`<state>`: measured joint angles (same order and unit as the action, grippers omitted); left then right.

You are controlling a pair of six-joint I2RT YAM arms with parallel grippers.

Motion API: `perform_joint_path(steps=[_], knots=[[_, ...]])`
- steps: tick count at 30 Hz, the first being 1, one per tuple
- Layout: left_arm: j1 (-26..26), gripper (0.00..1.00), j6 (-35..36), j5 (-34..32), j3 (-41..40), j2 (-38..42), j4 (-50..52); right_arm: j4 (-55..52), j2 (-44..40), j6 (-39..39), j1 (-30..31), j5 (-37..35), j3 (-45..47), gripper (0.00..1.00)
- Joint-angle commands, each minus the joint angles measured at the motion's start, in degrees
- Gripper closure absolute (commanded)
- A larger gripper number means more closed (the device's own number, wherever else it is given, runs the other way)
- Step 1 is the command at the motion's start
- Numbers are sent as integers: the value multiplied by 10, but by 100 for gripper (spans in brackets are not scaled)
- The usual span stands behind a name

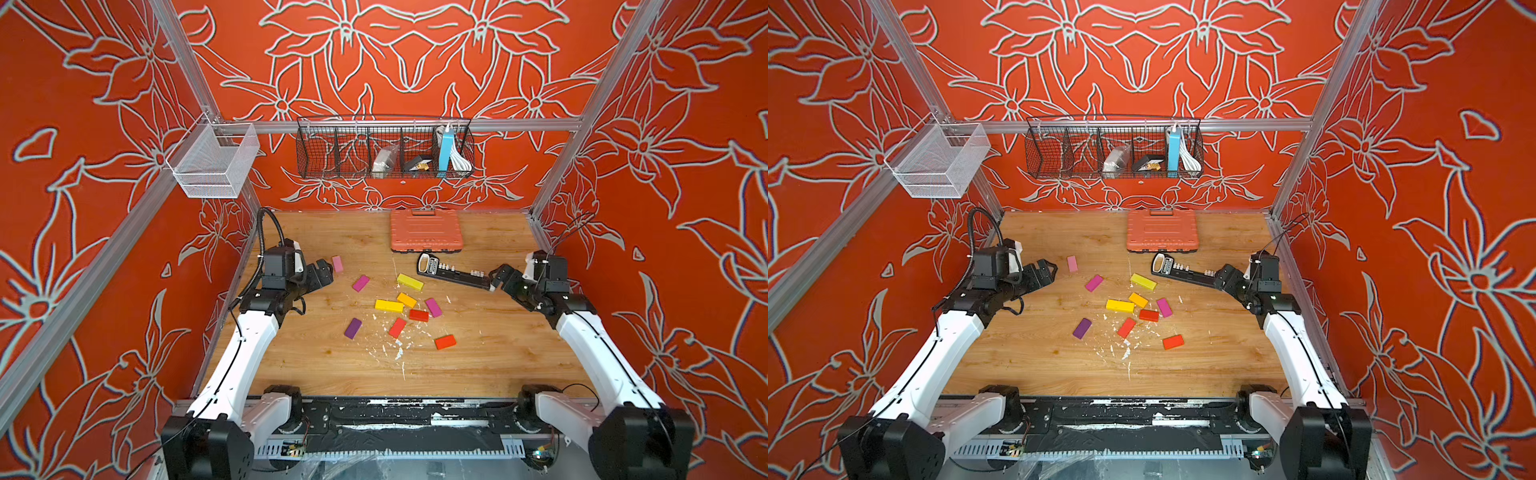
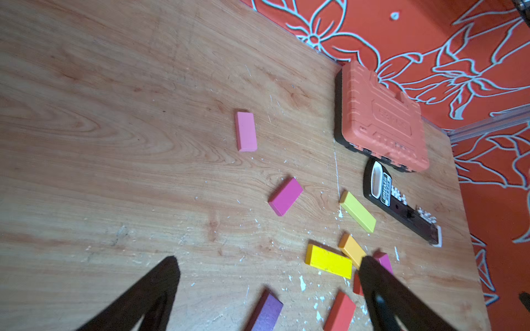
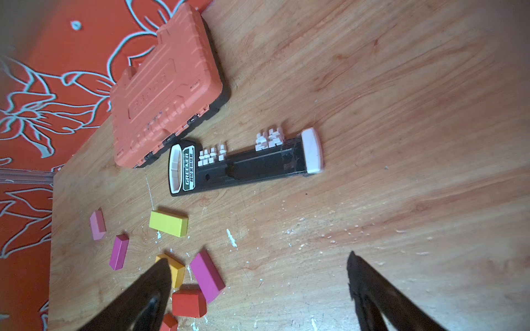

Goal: Assemble the letter c with building blocks
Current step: Pick up the building block from the center of the board.

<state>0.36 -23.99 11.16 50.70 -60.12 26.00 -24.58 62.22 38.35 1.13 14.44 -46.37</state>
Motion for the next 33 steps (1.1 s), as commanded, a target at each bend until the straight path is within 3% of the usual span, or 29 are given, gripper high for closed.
perform_joint_path(steps=[1,20,33], knots=[[5,2,-24,41,5,12,20,-9,11,11,28,12,-37,2],[17,2,-129,127,-48,50,8,-58,41,-32,159,-53,-74,4],[43,2,-135,135,-78,47,19,-91,7,-46,217,-80,-13,6]])
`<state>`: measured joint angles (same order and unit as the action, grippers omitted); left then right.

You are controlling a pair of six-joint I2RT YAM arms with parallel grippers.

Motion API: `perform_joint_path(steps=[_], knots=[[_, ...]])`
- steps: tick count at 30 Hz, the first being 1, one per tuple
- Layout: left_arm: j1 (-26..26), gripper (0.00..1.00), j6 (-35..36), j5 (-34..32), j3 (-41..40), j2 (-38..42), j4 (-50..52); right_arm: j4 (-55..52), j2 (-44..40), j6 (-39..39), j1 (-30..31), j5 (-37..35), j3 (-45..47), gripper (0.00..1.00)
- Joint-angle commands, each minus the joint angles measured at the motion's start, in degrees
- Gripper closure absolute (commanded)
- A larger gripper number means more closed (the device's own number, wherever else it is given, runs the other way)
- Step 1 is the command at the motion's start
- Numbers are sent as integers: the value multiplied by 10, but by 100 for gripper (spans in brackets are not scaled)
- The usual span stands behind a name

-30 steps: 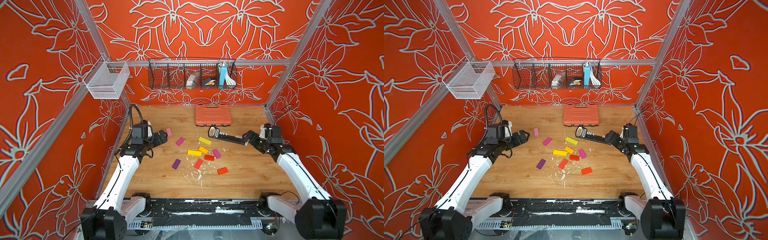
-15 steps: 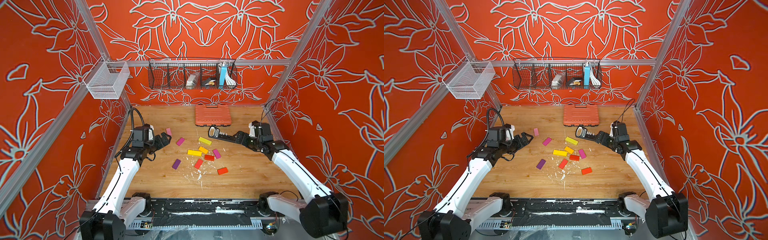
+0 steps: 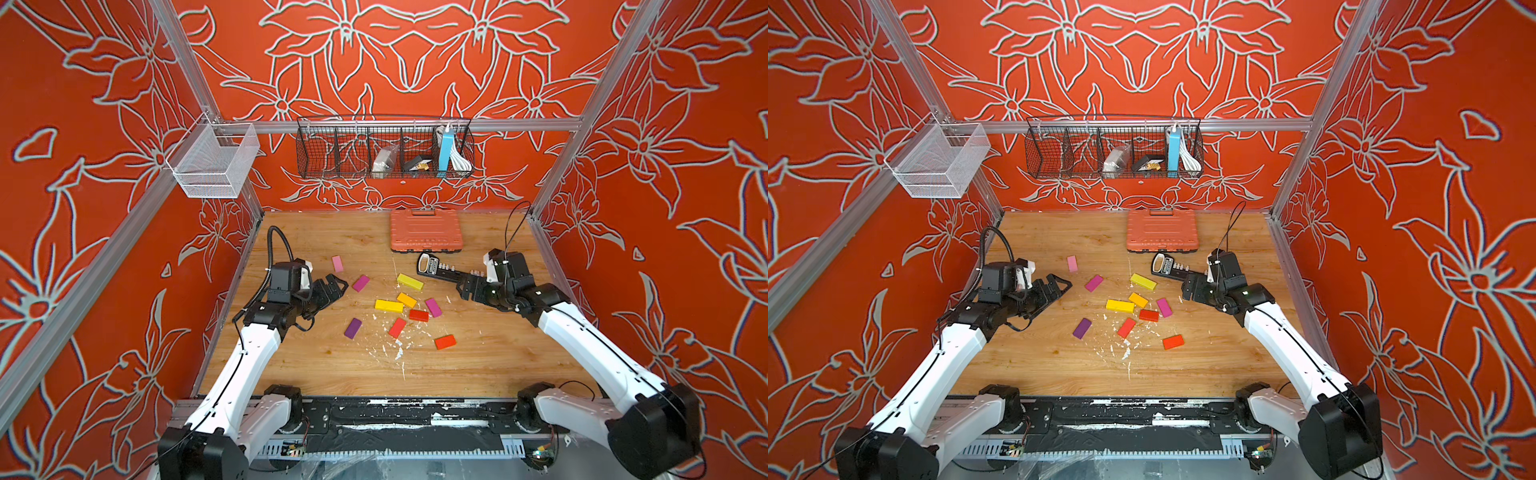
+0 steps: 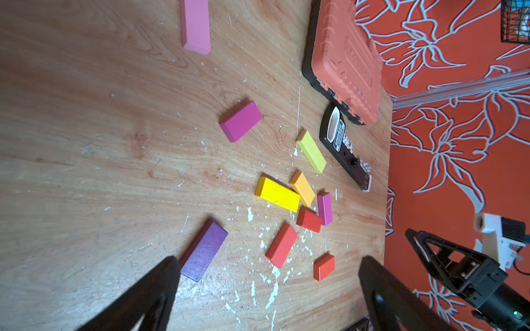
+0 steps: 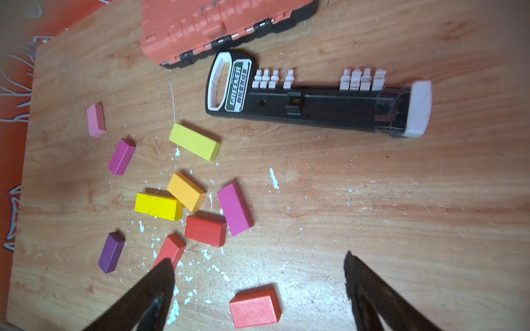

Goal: Assemble the letter c with building blocks
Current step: Pick up the building block from the center of the board.

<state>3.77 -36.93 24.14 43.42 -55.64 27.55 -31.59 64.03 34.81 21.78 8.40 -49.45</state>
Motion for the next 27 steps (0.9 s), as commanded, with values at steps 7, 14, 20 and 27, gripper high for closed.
perform_joint_path(steps=[7,14,20,27], knots=[[25,2,-2,-16,-6,4,12,-36,-22,-28,30,-42,33,7],[45,2,-5,-34,-1,2,17,-63,-49,-41,34,-64,45,8],[64,2,7,-45,11,-5,31,-73,-57,-40,38,-56,63,11],[78,2,9,-52,-4,-6,33,-60,-32,-29,75,-44,81,14]])
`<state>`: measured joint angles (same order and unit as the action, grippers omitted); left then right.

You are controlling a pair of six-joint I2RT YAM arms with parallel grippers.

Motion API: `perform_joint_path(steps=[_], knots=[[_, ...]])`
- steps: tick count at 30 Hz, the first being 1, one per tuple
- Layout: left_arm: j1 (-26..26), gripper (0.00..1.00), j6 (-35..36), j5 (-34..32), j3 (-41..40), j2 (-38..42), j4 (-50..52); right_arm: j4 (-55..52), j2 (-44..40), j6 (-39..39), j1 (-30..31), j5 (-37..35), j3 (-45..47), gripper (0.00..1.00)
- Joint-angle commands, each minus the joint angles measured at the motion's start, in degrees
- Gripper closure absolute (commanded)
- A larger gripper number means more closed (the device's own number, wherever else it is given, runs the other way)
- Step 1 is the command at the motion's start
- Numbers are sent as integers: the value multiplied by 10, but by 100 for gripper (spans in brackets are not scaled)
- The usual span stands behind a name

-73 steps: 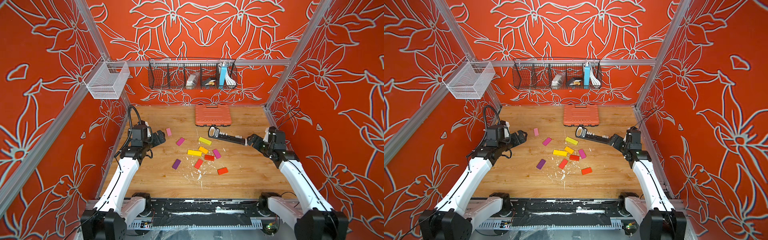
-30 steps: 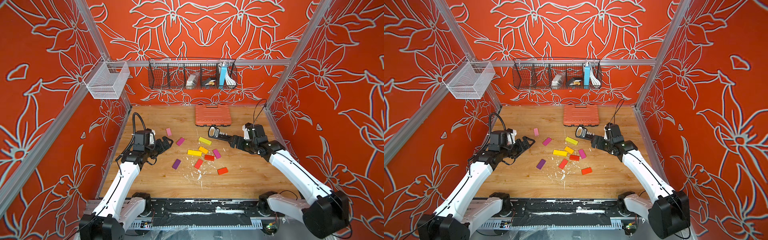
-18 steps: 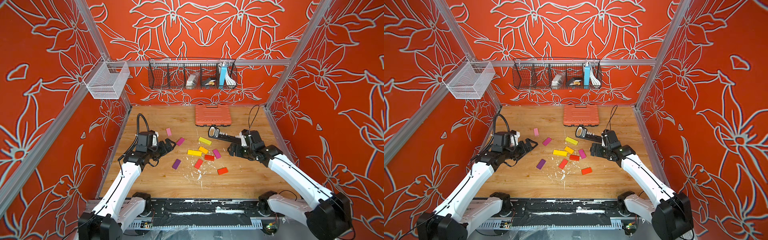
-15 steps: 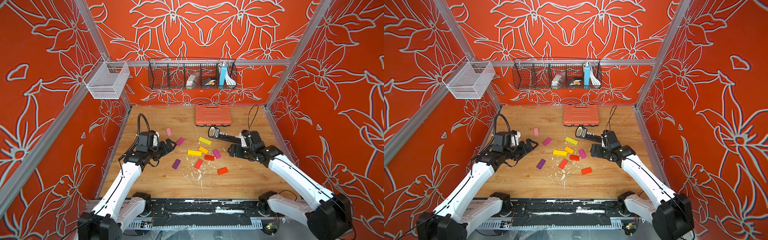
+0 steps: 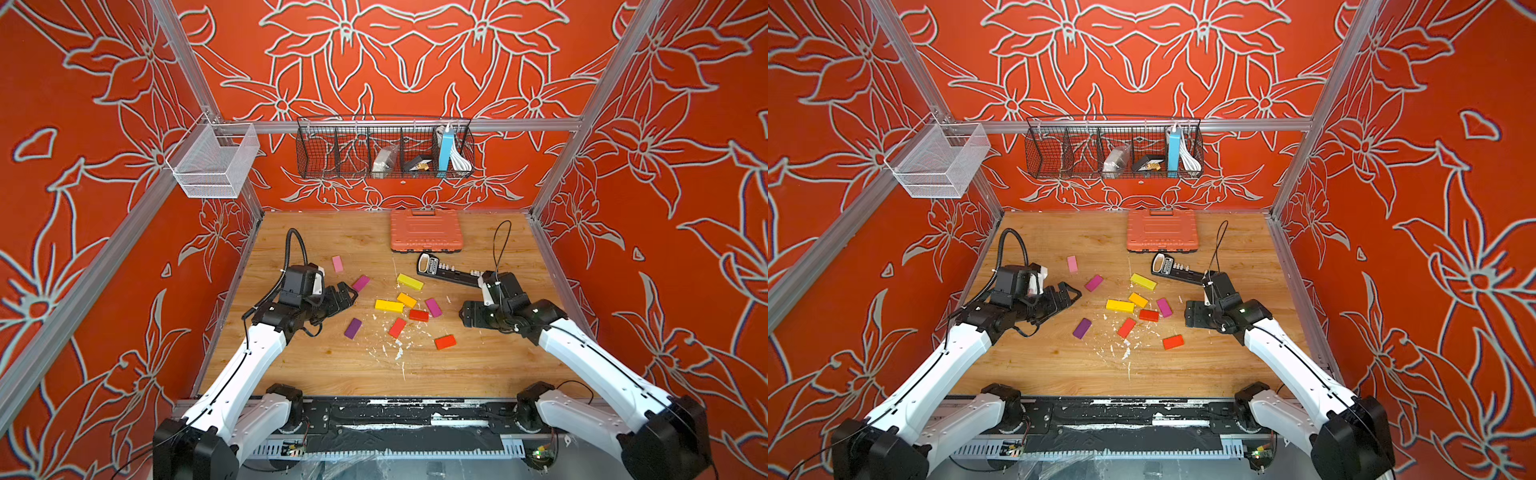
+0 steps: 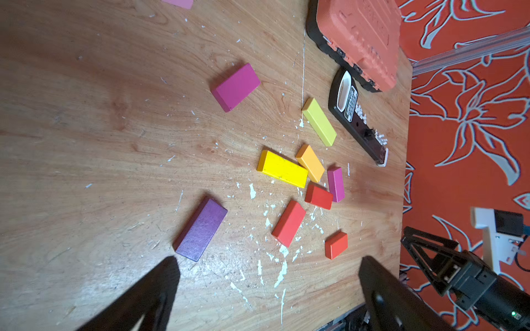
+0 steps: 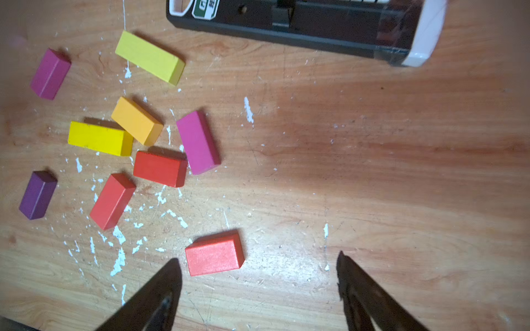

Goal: Assemble the letter c with building blocks
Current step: Pick up the building block from the center of the board.

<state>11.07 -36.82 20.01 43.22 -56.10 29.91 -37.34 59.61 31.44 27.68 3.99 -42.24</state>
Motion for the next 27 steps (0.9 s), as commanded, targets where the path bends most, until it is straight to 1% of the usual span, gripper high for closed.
perform_joint_path(steps=[1,7,9,17,27], knots=[[7,2,7,-10,-4,-2,8,-1,21,5,26,-1,10,14],[24,2,5,-13,-12,-35,-6,11,81,5,90,-19,9,13],[31,2,2,-13,-14,-42,-11,17,100,5,103,-22,8,13],[59,2,-11,-12,-17,-70,-28,27,160,2,149,-30,-8,11],[66,2,-19,-11,-32,-67,-37,36,201,1,188,-40,-18,10]])
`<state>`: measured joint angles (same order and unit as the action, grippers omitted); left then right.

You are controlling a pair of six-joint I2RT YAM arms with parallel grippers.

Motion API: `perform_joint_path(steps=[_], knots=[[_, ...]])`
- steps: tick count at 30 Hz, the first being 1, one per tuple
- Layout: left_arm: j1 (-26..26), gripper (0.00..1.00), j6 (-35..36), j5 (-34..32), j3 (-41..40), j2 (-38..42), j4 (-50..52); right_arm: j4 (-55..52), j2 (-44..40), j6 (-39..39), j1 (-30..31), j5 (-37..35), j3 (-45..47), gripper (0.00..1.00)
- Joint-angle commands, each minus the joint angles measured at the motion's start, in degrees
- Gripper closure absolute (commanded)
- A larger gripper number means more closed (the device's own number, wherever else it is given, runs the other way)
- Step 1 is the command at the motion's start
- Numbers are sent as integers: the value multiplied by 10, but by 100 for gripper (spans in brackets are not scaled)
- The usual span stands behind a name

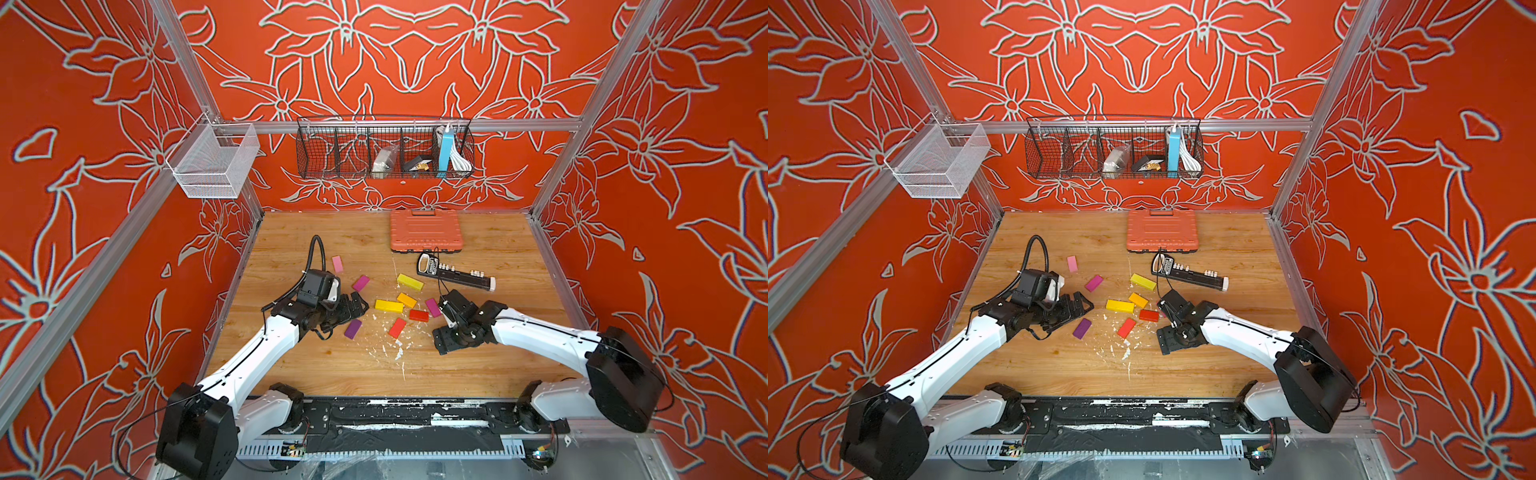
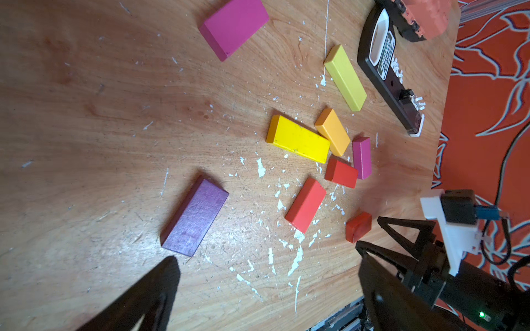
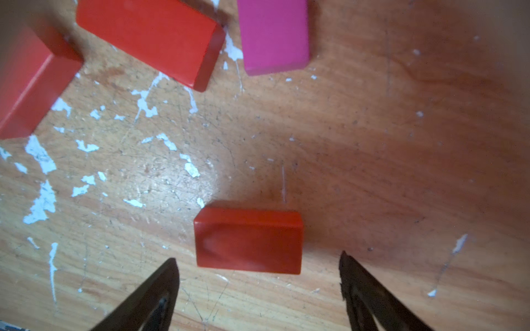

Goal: Assemble the letter c with building blocks
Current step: Pick up the building block from the center of the board.

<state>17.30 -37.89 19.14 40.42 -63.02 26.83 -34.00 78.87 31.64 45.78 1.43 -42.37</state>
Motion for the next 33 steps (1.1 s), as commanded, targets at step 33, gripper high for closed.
perform_joint_path(steps=[33], knots=[[7,2,-18,-2,-11,0,-13,25,37,0,15,-17,-10,41]])
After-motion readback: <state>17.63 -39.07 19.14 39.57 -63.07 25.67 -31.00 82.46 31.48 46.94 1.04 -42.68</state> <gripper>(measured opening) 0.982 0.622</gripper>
